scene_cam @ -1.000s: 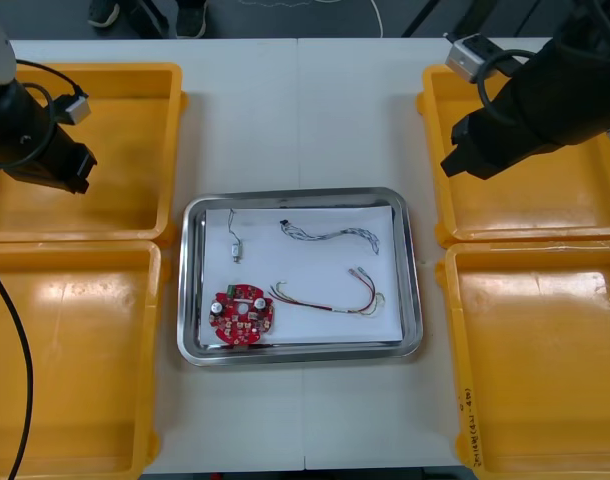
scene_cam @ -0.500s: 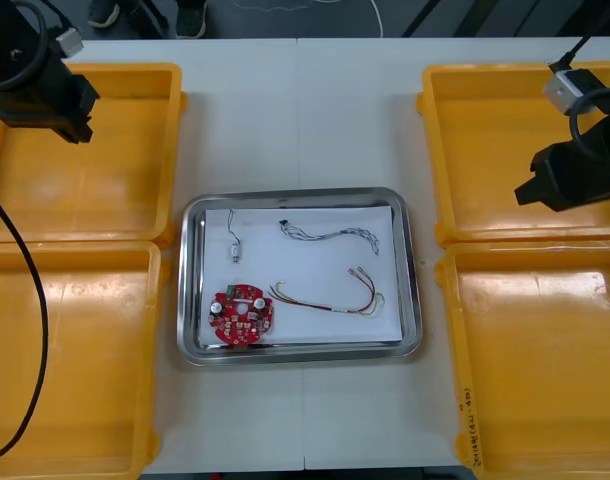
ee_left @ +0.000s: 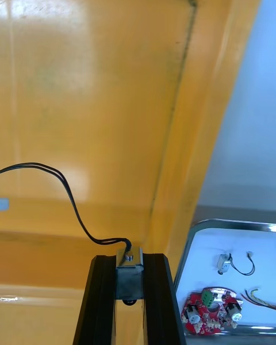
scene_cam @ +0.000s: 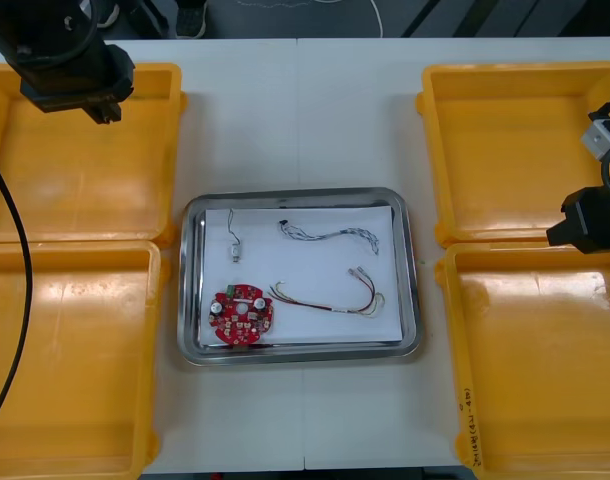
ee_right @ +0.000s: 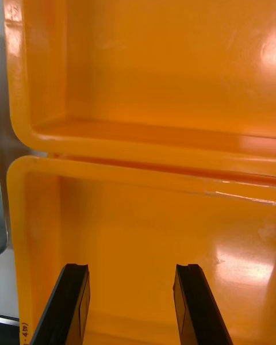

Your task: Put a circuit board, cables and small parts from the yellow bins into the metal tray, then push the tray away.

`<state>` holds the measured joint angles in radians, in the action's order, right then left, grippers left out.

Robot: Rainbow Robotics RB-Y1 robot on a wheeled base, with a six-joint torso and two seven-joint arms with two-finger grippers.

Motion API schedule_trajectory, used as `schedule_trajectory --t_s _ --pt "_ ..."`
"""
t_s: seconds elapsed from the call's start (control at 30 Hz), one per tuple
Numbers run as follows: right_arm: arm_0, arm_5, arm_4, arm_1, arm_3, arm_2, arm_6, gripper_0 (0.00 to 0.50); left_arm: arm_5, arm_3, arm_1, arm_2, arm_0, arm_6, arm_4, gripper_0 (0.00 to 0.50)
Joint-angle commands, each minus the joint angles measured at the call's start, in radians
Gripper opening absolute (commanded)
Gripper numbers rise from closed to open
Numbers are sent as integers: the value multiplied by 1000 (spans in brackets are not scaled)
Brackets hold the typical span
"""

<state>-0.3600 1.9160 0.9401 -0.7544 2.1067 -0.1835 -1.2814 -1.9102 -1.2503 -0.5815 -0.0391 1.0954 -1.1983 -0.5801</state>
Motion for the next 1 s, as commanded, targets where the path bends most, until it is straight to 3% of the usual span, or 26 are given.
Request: schedule_trajectory --t_s 0.03,0.2,0.33,0.63,1.0 --pt "59 4 -30 -45 70 -31 30 428 -10 -192 29 -22 -34 178 -26 0" --pt "90 4 -24 -45 81 -30 103 428 -10 -345 55 -36 -126 255 -32 0" --pt "101 4 -17 -45 84 -24 163 428 -10 -397 58 -88 -152 312 -52 0" --pt "139 4 -17 -40 93 -21 201 428 -10 -462 69 -229 -154 503 -142 0" --pt "139 4 -37 3 99 -19 205 426 -10 -492 140 -309 -164 583 -147 0"
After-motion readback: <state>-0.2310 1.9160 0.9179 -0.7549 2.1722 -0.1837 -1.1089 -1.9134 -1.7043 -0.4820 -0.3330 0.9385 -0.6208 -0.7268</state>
